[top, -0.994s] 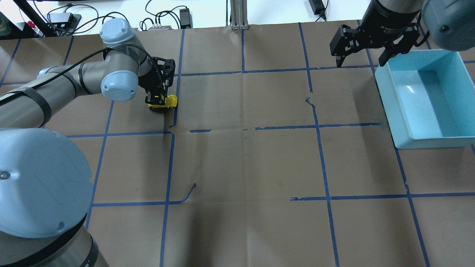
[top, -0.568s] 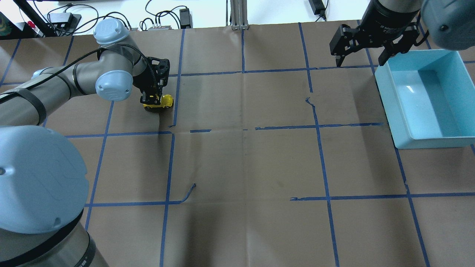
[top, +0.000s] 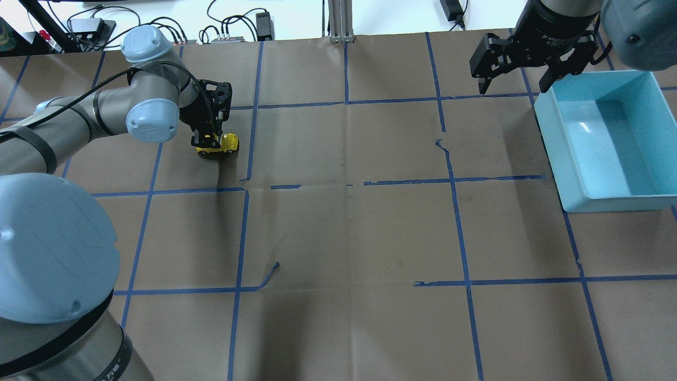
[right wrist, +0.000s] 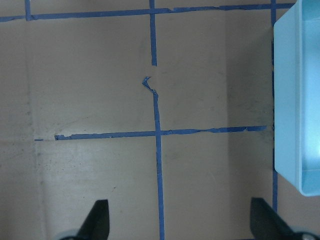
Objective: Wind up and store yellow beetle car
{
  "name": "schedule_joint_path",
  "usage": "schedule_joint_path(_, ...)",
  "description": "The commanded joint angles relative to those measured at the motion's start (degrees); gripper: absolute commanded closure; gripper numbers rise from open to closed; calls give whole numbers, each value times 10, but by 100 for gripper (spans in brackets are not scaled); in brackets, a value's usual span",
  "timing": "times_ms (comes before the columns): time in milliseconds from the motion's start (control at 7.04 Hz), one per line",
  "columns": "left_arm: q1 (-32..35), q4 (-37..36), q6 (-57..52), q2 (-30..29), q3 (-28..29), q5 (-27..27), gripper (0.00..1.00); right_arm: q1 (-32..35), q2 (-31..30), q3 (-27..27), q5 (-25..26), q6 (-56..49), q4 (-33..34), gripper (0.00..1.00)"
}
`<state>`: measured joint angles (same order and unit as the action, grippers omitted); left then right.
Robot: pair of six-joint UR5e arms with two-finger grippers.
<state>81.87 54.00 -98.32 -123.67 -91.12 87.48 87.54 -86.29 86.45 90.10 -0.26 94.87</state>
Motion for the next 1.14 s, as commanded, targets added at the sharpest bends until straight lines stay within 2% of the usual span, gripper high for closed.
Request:
schedule_joint_path(0, -7, 1, -1, 0, -2, 1, 96, 0, -3, 0, 2, 0, 0, 0)
schedule_joint_path(994, -23, 1, -42, 0, -2, 2, 96, 0, -5, 0, 5, 0, 0, 0)
